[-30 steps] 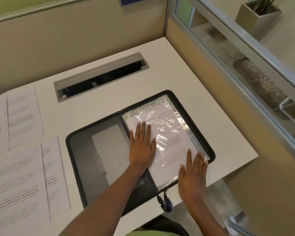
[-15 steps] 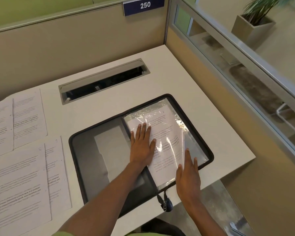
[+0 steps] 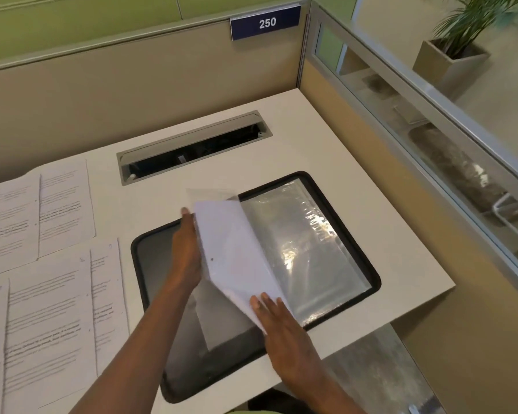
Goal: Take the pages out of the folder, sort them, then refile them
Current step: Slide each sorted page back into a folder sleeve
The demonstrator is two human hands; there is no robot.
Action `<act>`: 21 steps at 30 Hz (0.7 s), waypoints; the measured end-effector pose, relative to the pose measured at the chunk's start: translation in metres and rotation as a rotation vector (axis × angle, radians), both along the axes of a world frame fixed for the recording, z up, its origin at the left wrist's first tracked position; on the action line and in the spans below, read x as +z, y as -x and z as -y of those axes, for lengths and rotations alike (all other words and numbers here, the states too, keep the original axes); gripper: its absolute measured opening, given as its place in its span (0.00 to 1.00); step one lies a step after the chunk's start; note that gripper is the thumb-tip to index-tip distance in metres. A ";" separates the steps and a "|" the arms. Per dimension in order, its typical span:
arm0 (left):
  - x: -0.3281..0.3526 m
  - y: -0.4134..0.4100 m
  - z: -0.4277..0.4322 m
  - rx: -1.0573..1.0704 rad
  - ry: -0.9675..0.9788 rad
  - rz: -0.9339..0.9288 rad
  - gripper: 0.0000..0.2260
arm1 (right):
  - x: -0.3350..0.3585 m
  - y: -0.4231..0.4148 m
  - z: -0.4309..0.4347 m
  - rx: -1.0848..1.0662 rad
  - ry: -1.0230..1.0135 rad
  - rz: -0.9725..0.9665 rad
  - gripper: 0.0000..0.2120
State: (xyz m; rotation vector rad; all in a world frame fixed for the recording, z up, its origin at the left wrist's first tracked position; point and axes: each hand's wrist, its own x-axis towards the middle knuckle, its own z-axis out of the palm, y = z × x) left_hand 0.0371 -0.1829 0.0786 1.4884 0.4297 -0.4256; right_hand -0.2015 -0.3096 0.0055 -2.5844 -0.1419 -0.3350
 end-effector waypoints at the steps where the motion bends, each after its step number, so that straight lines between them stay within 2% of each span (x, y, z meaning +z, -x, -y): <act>1: -0.002 0.000 -0.013 0.034 0.033 -0.022 0.27 | -0.003 0.001 -0.004 0.036 0.005 -0.008 0.35; 3: -0.009 0.001 -0.039 0.060 0.015 -0.022 0.23 | -0.002 0.002 -0.012 0.081 -0.014 -0.040 0.33; 7: -0.021 0.013 -0.081 -0.003 -0.231 0.100 0.04 | 0.026 -0.003 -0.023 0.201 -0.238 -0.257 0.29; 9: -0.026 0.016 -0.096 0.045 -0.334 0.083 0.05 | 0.036 -0.008 -0.025 0.207 -0.326 -0.238 0.29; 13: -0.040 0.010 -0.123 0.013 -0.480 0.105 0.15 | 0.023 -0.044 -0.020 -0.057 -0.430 -0.215 0.26; 15: -0.044 0.008 -0.130 0.003 -0.502 0.113 0.18 | 0.006 -0.065 -0.017 -0.137 -0.386 -0.245 0.26; 16: -0.047 0.006 -0.133 0.009 -0.516 0.105 0.16 | -0.003 -0.075 -0.017 -0.138 -0.342 -0.278 0.27; 17: -0.048 0.005 -0.133 0.028 -0.542 0.098 0.12 | -0.012 -0.082 -0.018 -0.112 -0.271 -0.304 0.27; 19: -0.054 0.007 -0.130 0.071 -0.647 0.125 0.13 | -0.026 -0.093 -0.024 -0.023 -0.053 -0.334 0.29; 21: -0.066 0.014 -0.124 0.032 -0.800 0.332 0.13 | -0.035 -0.097 -0.035 0.044 0.146 -0.351 0.30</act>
